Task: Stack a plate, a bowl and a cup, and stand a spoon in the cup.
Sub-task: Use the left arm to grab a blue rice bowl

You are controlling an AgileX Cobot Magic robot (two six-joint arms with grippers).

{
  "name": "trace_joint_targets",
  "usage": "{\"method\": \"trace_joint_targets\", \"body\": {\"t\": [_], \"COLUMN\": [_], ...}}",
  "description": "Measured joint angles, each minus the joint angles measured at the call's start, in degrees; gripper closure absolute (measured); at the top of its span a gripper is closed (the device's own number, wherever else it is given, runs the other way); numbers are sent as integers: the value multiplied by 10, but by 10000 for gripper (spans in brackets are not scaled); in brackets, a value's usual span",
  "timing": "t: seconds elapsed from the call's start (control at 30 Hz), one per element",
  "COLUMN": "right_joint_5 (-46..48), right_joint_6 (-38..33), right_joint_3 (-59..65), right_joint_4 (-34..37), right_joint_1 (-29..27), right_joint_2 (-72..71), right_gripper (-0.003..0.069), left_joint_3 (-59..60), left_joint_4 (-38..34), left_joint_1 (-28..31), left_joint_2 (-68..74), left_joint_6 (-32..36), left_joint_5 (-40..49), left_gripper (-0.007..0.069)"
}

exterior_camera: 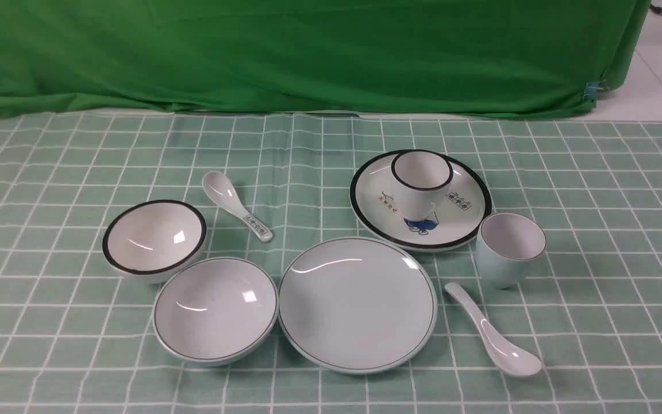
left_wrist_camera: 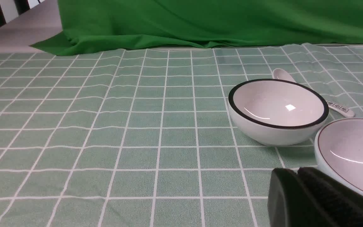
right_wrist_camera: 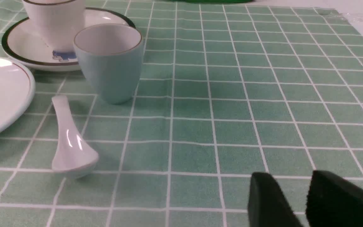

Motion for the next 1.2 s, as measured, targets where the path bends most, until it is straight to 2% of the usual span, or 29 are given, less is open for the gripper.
{"method": "trace_joint_targets", "body": {"t": [0.7,0.8,0.87,0.9,0.97,1.1,1.2], "right_joint_5": [0,0,0,0,0,0,0], "right_joint_6": [0,0,0,0,0,0,0], "right_joint_3": [0,0,0,0,0,0,0], "right_joint_4": [0,0,0,0,0,0,0], "right_joint_1": [0,0,0,0,0,0,0], "right_joint_2": [0,0,0,0,0,0,0], "right_gripper": [418,418,418,418,418,418,418], "left_joint_3": [0,0,0,0,0,0,-14], "left_joint_4": [-1,-69,-182,-191,-267,-308,-303], "left_joint_1": [0,0,0,0,0,0,0], "left_joint_2": [0,0,0,0,0,0,0], "left_joint_6": [0,-26,-78,-82,-113,-153,-163], "left_joint_5": [-5,-38,-75,-84,-129,-176,-136], "left_gripper": [608,608,608,608,608,608,608]}}
